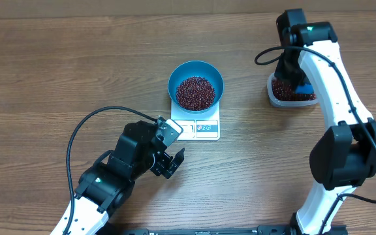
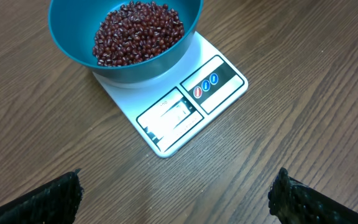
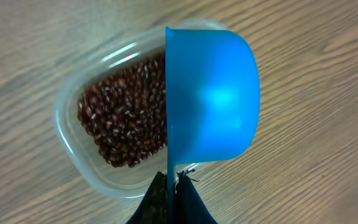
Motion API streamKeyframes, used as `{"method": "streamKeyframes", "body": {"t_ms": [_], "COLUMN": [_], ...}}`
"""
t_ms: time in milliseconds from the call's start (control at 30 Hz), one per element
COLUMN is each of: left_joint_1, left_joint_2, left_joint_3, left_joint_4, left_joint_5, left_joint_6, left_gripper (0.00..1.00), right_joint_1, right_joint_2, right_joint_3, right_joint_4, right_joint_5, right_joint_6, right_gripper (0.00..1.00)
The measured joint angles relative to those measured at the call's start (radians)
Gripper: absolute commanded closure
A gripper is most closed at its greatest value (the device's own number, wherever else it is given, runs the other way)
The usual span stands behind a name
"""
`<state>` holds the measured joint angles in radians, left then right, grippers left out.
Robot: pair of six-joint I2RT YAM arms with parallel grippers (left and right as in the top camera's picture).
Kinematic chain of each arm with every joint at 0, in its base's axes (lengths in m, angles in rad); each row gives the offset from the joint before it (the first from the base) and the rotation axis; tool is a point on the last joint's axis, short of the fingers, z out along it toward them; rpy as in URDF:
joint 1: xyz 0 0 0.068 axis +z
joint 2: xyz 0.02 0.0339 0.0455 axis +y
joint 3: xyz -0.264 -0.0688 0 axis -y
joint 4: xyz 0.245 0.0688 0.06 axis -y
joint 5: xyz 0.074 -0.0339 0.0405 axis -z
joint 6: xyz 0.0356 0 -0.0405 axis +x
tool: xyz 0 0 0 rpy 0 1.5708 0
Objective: Scoop item into bowl and weigh 150g on scale
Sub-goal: 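Lower the scoop into the tub and scoop beans with the right gripper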
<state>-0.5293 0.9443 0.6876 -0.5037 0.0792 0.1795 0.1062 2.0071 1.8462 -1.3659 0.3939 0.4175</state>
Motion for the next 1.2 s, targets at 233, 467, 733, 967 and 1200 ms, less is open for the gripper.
{"method": "streamKeyframes", "body": {"t_ms": [233, 467, 733, 967, 1200], "left_joint_1": [0.0, 0.0, 0.0, 0.0, 0.0], "left_joint_2": [0.0, 0.0, 0.0, 0.0, 0.0], "left_joint_3": [0.0, 0.0, 0.0, 0.0, 0.0], "left_joint_4": [0.0, 0.0, 0.0, 0.0, 0.0], "left_joint_5": [0.0, 0.0, 0.0, 0.0, 0.0], "left_joint_6": [0.0, 0.0, 0.0, 0.0, 0.0], "left_gripper": [0.0, 0.0, 0.01, 0.0, 0.0], "right_joint_1": [0.0, 0.0, 0.0, -0.003, -0.041], "right_joint_2": [0.003, 0.003, 0.003, 0.003, 0.002], "right_joint_3": [-0.036, -0.11, -0.122, -0.122, -0.113], "right_joint_4": [0.051, 0.1, 0.109, 0.12, 0.116], "right_joint_5": [-0.031, -0.079, -0.139, -0.241, -0.288], "right_joint_6": [0.0, -0.005, -0.035, -0.085, -0.103], "right_gripper": [0.96, 0.96, 0.96, 0.96, 0.96]}}
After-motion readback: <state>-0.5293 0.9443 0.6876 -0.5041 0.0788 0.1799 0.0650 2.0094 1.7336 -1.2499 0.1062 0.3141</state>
